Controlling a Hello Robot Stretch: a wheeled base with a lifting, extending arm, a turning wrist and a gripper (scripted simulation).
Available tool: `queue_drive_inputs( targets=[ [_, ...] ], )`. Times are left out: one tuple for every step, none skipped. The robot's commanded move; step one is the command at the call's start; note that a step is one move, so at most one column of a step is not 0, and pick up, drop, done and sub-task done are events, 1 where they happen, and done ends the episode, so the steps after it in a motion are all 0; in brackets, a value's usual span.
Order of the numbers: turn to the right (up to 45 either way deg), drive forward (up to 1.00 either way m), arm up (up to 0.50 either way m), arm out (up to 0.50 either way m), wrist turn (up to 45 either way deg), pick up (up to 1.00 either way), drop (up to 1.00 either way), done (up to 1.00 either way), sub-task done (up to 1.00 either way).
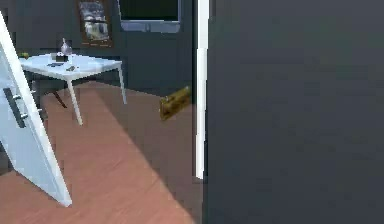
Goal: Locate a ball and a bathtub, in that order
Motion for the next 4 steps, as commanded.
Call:
queue_drive_inputs(
  targets=[
    [-45.0, 0.00, 0.00, 0.00, 0.0, 0.00, 0.00, 0.00, 0.00],
    [-12.0, 0.00, 0.00, 0.00, 0.0, 0.00, 0.00, 0.00, 0.00],
    [-3.0, 0.00, 0.00, 0.00, 0.0, 0.00, 0.00, 0.00, 0.00],
    [0.0, 1.00, 0.00, 0.00, 0.0, 0.00, 0.00, 0.00, 0.00]
  ],
)
